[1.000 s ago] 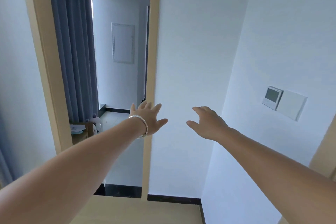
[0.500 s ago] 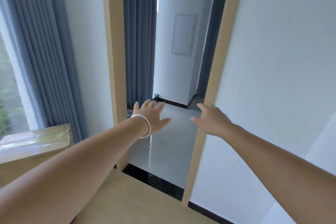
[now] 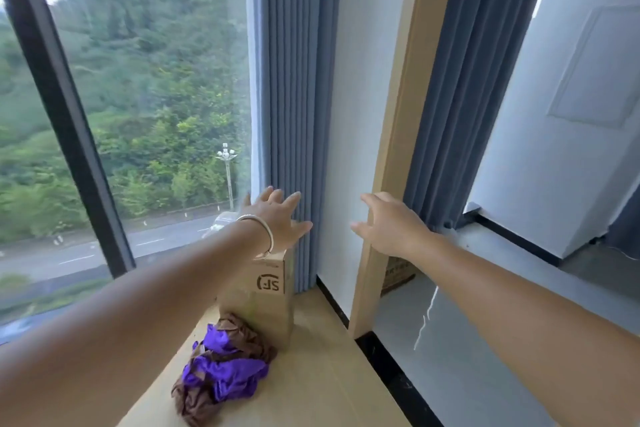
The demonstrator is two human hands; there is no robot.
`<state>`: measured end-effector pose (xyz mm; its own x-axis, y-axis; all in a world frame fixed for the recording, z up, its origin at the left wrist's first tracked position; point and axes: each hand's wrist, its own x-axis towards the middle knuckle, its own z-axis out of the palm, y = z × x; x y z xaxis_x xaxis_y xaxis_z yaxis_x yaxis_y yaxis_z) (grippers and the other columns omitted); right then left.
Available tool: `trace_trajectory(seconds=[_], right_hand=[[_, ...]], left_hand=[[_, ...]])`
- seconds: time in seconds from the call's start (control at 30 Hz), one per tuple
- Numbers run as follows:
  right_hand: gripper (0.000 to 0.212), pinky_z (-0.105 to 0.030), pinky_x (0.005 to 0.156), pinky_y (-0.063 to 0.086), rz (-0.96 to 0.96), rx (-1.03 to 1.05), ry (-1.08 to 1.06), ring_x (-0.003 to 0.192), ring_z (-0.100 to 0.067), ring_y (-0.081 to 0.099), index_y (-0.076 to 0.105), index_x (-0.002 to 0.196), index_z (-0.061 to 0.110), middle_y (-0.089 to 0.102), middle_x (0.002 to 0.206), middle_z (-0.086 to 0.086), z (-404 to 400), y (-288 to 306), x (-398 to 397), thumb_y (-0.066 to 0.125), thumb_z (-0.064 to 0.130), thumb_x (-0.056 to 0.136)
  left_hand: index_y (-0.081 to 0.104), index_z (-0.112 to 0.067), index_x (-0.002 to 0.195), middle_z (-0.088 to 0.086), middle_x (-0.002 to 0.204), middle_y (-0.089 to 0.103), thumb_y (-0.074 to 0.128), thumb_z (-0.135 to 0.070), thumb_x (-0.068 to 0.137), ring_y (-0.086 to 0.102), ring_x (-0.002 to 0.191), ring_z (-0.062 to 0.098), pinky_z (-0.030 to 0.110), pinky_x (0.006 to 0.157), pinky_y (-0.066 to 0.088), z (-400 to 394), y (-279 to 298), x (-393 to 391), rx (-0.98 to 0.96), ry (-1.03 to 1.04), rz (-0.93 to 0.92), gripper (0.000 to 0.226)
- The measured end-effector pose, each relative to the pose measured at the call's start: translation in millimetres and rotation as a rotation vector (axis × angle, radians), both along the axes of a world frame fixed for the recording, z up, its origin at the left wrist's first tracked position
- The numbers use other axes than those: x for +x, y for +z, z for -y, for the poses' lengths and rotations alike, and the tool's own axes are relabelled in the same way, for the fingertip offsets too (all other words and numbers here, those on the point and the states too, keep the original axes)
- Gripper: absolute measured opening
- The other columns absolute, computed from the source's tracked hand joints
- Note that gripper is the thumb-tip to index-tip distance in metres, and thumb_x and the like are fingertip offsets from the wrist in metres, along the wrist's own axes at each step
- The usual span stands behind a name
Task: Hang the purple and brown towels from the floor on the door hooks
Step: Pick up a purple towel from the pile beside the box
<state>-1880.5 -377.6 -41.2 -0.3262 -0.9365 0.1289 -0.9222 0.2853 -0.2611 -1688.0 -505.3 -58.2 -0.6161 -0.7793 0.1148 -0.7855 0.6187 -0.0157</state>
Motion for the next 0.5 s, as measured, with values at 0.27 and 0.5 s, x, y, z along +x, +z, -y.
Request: trace_trajectory(seconds=[0.27, 0.5], right_hand=[[0.066, -0.042, 0.108, 0.032, 0.025, 0.064, 0.310, 0.138, -0.023, 0.032, 0.027, 0.149, 0.027, 0.031, 0.153, 0.000, 125, -54, 58, 0.047, 0.054, 0.092], [0.068, -0.045, 0.111, 0.031, 0.011, 0.185, 0.431, 0.139, -0.023, 0.030, 0.026, 0.149, 0.026, 0.030, 0.153, 0.000, 250, -115, 118, 0.049, 0.054, 0.092]], left_hand=[[0.007, -0.034, 0.153, -0.001, 0.161, 0.013, 0.023, -0.071, 0.090, 0.004, 0.149, 0.021, 0.056, 0.117, 0.004, 71, -53, 89, 0.086, 0.340, 0.060, 0.075], [0.011, -0.034, 0.152, 0.001, 0.160, 0.018, 0.025, -0.071, 0.090, 0.007, 0.148, 0.021, 0.057, 0.116, 0.009, 175, -113, 160, 0.166, 0.487, 0.067, 0.074]])
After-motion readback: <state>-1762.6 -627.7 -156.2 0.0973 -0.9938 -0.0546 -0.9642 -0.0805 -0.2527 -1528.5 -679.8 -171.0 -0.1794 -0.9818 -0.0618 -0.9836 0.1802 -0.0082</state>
